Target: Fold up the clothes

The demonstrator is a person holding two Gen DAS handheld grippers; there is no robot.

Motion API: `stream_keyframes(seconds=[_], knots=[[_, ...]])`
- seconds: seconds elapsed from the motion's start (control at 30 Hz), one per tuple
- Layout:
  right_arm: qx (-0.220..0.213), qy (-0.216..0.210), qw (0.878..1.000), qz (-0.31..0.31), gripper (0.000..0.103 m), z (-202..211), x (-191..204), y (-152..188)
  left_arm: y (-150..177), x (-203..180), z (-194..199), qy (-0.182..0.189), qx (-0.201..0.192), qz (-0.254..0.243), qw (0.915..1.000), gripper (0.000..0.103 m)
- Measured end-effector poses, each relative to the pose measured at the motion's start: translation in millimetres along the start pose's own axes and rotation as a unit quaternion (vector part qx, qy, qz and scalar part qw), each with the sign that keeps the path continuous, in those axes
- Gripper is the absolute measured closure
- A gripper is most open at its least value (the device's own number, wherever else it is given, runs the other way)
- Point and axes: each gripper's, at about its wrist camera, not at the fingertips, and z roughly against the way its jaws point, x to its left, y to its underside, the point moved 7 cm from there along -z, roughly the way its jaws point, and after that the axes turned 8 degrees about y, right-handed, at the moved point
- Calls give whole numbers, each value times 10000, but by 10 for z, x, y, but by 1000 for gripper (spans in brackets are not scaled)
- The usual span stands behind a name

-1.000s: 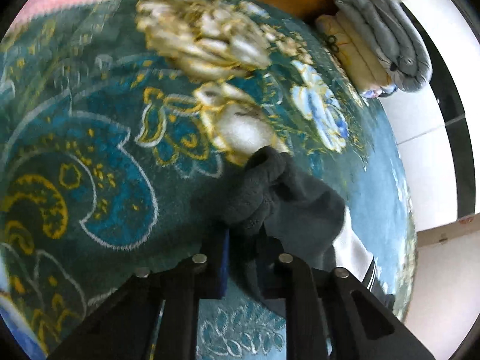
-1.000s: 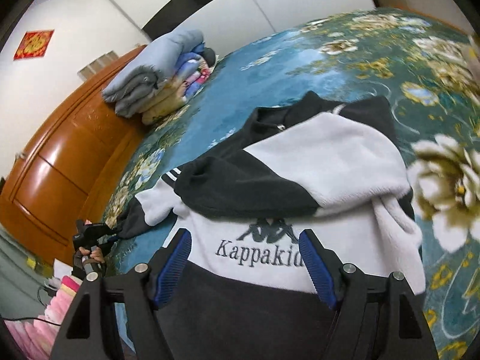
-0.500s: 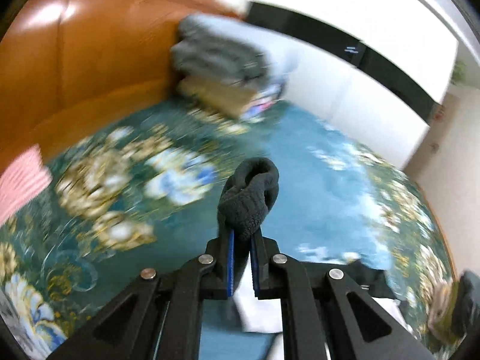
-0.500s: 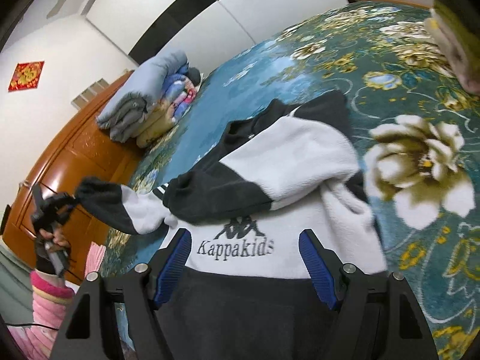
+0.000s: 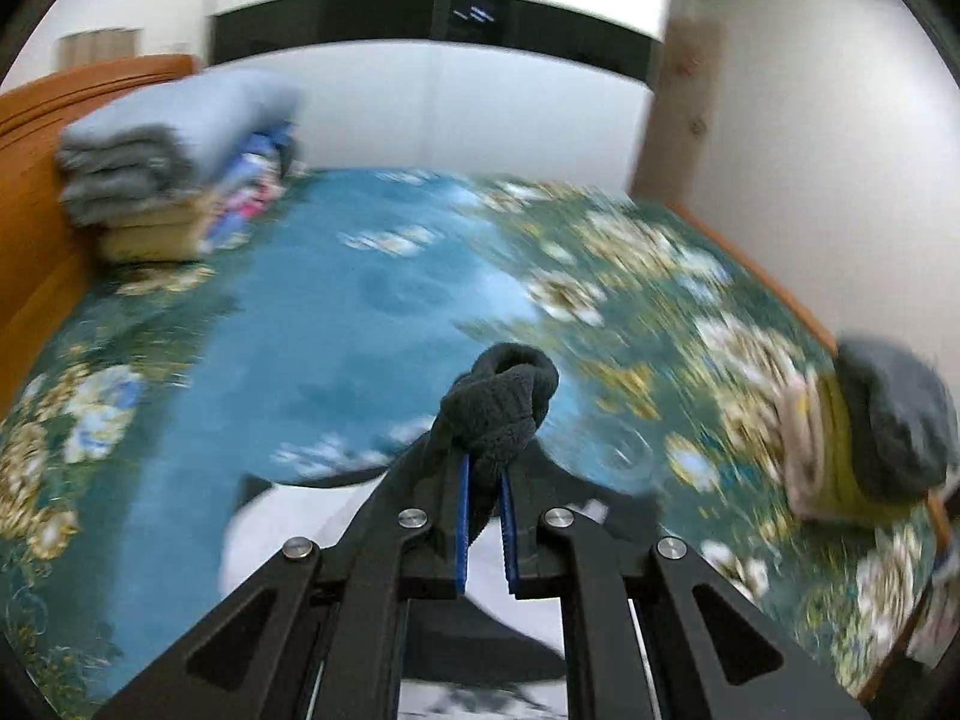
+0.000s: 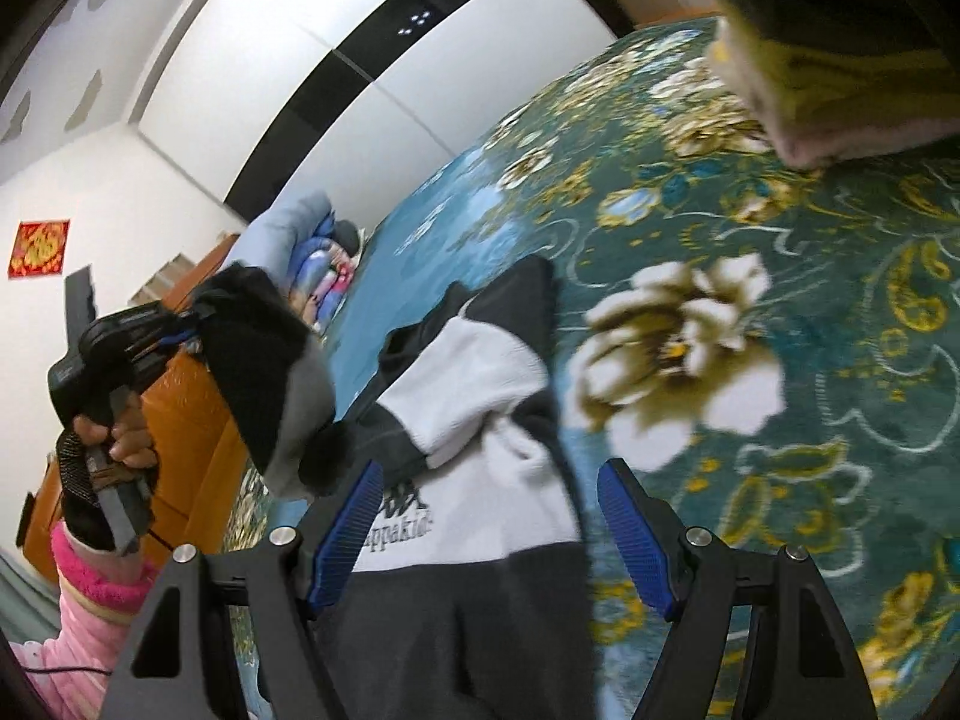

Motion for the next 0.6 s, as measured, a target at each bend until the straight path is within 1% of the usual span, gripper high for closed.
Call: stream_keyframes(seconds=[0.07,0.13,0.23,0.4,0.5,0.53,0.6], knots=[[-9,19,10000,-98,26,29,-108,2,135,-375,-253,69,255,-266,9993,94],[-21,40,9998,-171,26,63,-198,12,367,-658,-587,19,623,-526,9967,94],[-34,112,9997,-220,26,133,-315,41,647,-880,-926,-47,1049,-639,9924,94],[-42,259,9992,-286,26,243,-505,88,1041,-1047,-1347,-179,1532,-830,9845,94],[-30,324,9988,-365,26,276,-602,103,1169,-1064,-1437,-179,1704,-892,9812,93],[-21,335,9987,-386,26,278,-620,107,1189,-1066,-1442,-185,1729,-885,9808,90],[-2,355,9985,-417,26,278,-649,114,1208,-1055,-1440,-85,1820,-810,9799,79]])
